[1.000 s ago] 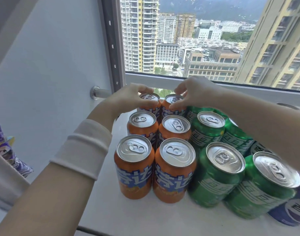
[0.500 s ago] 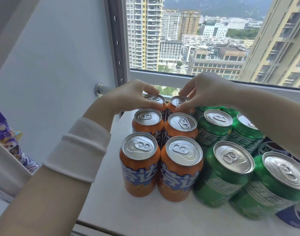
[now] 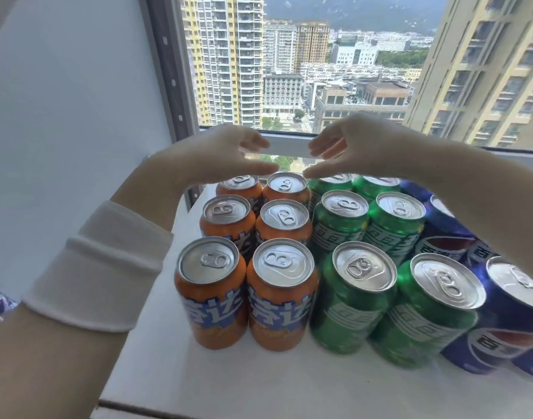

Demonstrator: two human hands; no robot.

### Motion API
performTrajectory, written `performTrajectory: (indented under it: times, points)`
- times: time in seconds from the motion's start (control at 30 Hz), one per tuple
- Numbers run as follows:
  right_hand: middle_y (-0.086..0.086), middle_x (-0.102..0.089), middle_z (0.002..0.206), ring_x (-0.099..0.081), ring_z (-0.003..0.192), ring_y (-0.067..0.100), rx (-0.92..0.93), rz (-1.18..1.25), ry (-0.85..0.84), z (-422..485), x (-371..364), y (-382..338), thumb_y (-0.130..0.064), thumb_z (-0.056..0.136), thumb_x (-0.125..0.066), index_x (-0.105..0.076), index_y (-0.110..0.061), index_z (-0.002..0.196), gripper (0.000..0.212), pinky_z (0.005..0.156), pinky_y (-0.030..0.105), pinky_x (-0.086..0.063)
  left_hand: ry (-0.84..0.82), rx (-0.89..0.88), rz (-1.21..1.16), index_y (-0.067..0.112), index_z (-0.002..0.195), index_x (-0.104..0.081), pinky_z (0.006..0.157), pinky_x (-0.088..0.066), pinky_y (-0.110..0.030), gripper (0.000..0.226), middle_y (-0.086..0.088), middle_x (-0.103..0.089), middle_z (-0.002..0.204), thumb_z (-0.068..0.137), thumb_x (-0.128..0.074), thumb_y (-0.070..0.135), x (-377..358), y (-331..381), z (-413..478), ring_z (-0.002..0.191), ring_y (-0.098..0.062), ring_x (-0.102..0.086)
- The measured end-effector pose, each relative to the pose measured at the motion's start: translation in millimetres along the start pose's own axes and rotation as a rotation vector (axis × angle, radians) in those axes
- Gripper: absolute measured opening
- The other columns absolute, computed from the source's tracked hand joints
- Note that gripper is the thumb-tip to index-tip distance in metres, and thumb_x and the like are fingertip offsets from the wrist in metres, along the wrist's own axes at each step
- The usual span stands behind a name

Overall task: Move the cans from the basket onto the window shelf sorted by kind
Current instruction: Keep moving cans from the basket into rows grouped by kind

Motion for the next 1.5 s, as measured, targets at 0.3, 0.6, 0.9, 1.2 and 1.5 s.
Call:
performTrajectory:
  times: [0.3,0.6,0.9,1.2,1.5]
  points:
    - [-0.026,-0.048,0.079,-0.053,0.075,0.0,-0.129,-0.151,-0.024,-66,10,59,-0.042,0.063,-0.079,-0.062,-0.022,0.117,0.06,0.079,0.021,-0.036,-0.203,-0.174,0.305,0.029,0.13,-0.047,0.084,-0.037,-0.024,0.058,0.004,-0.056,0.127,0.078,-0.067,0.045,-55,88,16,0.107,-0.013,-0.054]
    - [-0.028,-0.044,0.076,-0.05,0.076,0.001,-0.074,-0.098,0.013,-75,12,66,-0.038,0.067,-0.079,-0.064,-0.022,0.114,0.052,0.057,-0.001,-0.029,-0.226,-0.18,0.277,0.034,0.122,-0.057,0.084,-0.04,-0.027,0.051,0.009,-0.057,0.126,0.074,-0.072,0.043,-59,89,17,0.103,-0.011,-0.054]
    - [-0.026,-0.053,0.082,-0.058,0.089,0.004,-0.039,-0.057,-0.076,-91,14,63,-0.039,0.063,-0.081,-0.065,-0.029,0.106,0.047,0.07,0.013,-0.04,-0.212,-0.202,0.292,0.041,0.118,-0.057,0.081,-0.036,-0.024,0.048,0.009,-0.058,0.121,0.073,-0.07,0.048,-62,95,7,0.097,-0.008,-0.054]
    - [-0.029,-0.05,0.081,-0.05,0.081,-0.011,-0.02,-0.021,-0.073,-94,13,65,-0.038,0.064,-0.08,-0.065,-0.03,0.107,0.047,0.067,0.007,-0.037,-0.242,-0.217,0.364,0.04,0.12,-0.056,0.082,-0.039,-0.025,0.048,0.009,-0.058,0.122,0.074,-0.068,0.048,-63,101,1,0.099,-0.01,-0.056]
    - [-0.011,-0.067,0.105,-0.061,0.089,0.001,-0.065,0.07,-0.01,-71,30,77,-0.04,0.07,-0.073,-0.062,-0.022,0.112,0.047,0.072,0.011,-0.04,-0.162,-0.182,0.263,0.032,0.119,-0.057,0.08,-0.042,-0.02,0.039,0.015,-0.06,0.108,0.082,-0.058,0.045,-49,97,20,0.092,-0.004,-0.057]
Point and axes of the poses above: each hand's wrist, its own z-axis towards the middle knuckle, its own x-axis out of the back of the hand, y = z × x, the point moved 3 cm from there along z, towards the middle knuckle
